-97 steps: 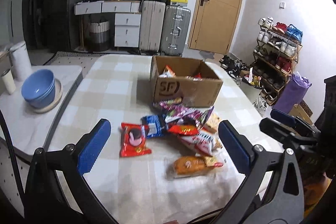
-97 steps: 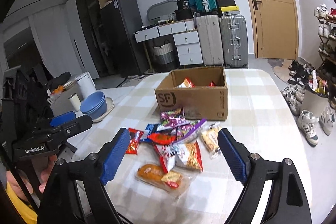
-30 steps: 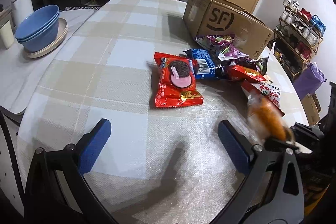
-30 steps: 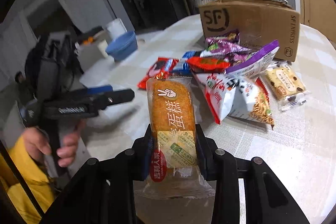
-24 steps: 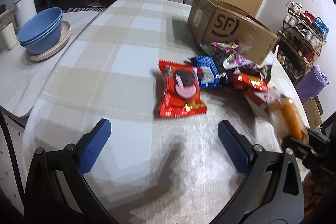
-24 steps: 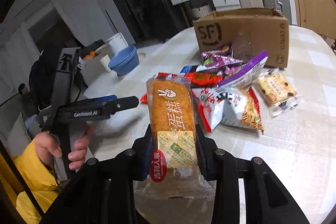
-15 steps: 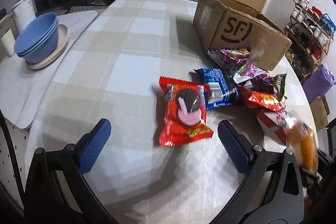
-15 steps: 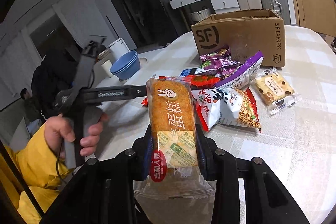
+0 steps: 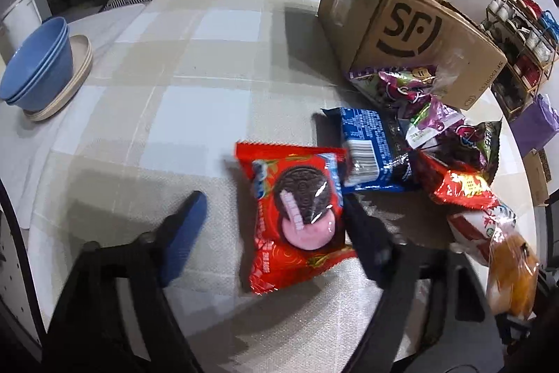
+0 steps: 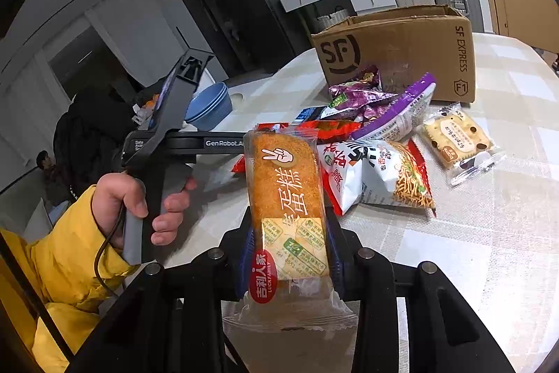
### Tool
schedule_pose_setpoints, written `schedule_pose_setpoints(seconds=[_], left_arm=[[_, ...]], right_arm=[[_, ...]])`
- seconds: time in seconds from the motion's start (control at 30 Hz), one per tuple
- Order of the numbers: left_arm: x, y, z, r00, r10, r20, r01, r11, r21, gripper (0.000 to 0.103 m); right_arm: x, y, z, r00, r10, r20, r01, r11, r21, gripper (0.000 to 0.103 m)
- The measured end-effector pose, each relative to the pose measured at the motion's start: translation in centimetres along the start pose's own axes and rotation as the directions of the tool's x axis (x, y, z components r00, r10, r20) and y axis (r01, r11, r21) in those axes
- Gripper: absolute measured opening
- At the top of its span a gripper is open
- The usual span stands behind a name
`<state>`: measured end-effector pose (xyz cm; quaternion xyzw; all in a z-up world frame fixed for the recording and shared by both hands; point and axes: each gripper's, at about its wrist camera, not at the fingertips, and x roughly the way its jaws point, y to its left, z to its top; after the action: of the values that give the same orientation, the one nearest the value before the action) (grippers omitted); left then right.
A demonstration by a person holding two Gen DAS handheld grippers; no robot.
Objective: Organize snacks
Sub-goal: 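Grasp the wrapped orange cake with the right tool while the left tool grasps the red Oreo pack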
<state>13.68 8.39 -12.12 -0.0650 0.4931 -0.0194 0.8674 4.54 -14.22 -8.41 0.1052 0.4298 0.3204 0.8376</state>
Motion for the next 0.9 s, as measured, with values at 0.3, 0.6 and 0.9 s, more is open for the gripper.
schedule_pose_setpoints(seconds=[0.3, 0.6, 0.9], left_arm=[[-0.9, 0.7, -0.8, 0.999, -0.038, 0.025, 0.038, 0.999, 0.014, 0.041], [-4.2, 0.3, -2.5, 0.997, -0.001, 0.081, -0.004, 0.998, 0.061, 0.041], [-9.2, -1.0, -3.9, 0.987, -0.014, 0.162, -0.003, 0.995, 0.102, 0.041]], right_arm=[[0.3, -0.1, 0.2, 1.000, -0.009, -0.006, 0.009, 1.000, 0.015, 0.036], [-1.0, 0.3, 0.8, 0.999, -0.011, 0.038, 0.010, 0.999, 0.032, 0.036], [-2.7, 1.6, 1.7, 0.996, -0.042, 0.080, 0.040, 0.999, 0.029, 0.036]])
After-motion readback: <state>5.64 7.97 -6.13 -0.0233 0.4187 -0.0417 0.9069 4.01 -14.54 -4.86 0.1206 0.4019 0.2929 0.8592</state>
